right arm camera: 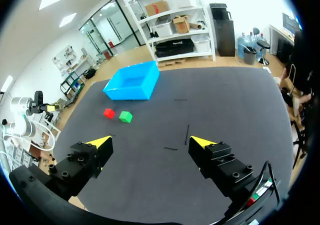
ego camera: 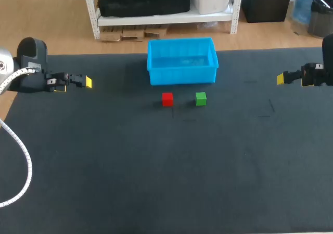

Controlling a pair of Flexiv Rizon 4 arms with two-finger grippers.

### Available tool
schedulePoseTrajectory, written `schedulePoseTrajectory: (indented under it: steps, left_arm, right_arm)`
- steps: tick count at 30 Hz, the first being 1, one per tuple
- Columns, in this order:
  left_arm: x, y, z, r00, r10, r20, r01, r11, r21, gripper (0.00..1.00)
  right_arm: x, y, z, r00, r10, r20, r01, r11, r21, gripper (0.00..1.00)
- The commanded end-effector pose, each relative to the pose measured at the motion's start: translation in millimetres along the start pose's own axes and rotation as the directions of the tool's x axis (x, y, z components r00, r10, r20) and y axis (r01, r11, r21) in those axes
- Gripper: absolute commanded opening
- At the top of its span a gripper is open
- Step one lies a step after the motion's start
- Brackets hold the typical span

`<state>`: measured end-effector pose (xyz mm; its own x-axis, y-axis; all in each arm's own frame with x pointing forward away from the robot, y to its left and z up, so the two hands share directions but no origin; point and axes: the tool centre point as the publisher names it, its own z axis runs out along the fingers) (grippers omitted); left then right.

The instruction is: Use the left arm to pick the red cube and place it into the blue plastic box first, then use the right arm to grasp the green cube and put it into the same blue plastic box after the first action is fully finished.

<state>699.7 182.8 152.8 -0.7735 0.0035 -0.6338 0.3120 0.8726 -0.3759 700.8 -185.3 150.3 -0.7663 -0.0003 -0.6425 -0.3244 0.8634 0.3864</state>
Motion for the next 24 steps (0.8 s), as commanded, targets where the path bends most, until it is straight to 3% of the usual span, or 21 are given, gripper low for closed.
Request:
schedulePoseTrajectory:
  steps: [1,7,13,19,24]
  left_arm:
    - [0.8,2.1,1,1.0,0.002,0.007,-0.002,1.0,0.009,1.0]
    - [0.8,2.1,1,1.0,0.002,0.007,-0.002,1.0,0.009,1.0]
    - [-5.4,-23.8,12,0.996,0.085,-0.016,-0.085,0.996,-0.017,1.0]
    - [-10.7,-43.1,23,0.987,0.151,-0.052,-0.155,0.984,-0.086,1.0]
    - [-8.1,-55.3,35,0.983,0.118,-0.14,-0.142,0.974,-0.175,1.0]
  right_arm:
    - [0,0,0,1.0,0.0,0.0,0.0,1.0,0.001,1.0]
    - [0,0,0,1.0,0.0,0.0,0.0,1.0,0.001,1.0]
    - [0,0,0,1.0,0.0,0.0,0.0,1.0,0.001,1.0]
    - [0,0,0,1.0,0.0,0.0,0.0,1.0,0.001,1.0]
    - [0,0,0,1.0,0.0,0.0,0.0,1.0,0.001,1.0]
